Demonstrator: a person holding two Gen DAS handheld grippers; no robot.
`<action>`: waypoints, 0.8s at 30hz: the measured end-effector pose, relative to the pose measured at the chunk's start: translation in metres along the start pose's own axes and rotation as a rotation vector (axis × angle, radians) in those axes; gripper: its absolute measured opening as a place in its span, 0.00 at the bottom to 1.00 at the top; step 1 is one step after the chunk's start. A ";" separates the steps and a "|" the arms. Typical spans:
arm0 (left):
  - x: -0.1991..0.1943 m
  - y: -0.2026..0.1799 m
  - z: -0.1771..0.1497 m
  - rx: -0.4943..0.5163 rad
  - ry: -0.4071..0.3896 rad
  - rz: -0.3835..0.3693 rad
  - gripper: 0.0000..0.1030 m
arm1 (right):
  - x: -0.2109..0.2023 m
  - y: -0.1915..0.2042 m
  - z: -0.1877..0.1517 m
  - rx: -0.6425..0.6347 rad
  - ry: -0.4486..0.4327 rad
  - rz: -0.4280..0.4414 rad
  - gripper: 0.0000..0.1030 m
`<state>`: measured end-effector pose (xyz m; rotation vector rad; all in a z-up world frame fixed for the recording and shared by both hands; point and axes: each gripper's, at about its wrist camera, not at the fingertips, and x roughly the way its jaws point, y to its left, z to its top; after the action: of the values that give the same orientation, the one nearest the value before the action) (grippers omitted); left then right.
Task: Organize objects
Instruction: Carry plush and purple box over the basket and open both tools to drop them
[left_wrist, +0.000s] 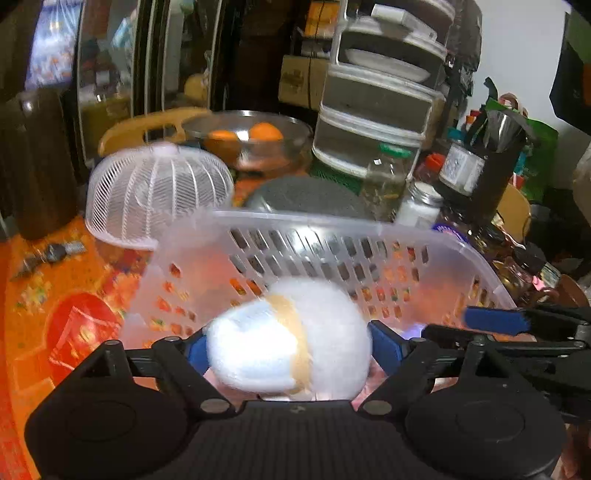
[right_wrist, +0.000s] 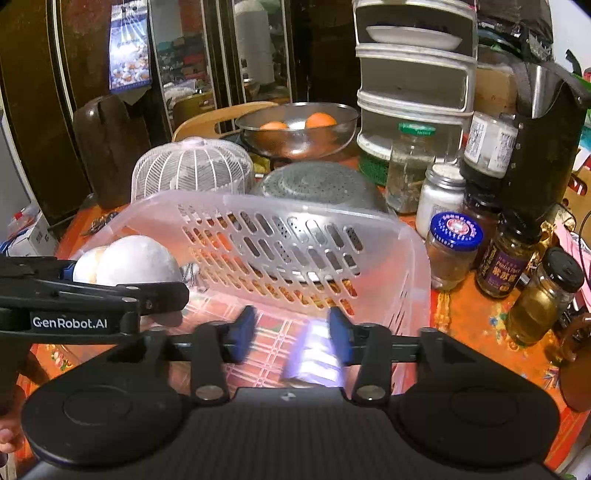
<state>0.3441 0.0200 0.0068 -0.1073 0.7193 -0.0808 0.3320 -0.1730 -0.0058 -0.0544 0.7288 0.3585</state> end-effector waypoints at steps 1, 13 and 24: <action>-0.004 0.000 0.001 0.005 -0.021 0.010 0.85 | -0.003 -0.001 0.001 0.005 -0.019 -0.013 0.69; -0.092 0.000 -0.028 0.034 -0.285 -0.050 1.00 | -0.073 -0.004 -0.021 0.043 -0.239 0.020 1.00; -0.134 0.015 -0.143 0.064 -0.297 0.041 1.00 | -0.125 -0.002 -0.141 0.136 -0.364 0.024 1.00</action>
<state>0.1498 0.0391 -0.0150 -0.0417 0.4214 -0.0477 0.1562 -0.2371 -0.0286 0.1459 0.3924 0.3295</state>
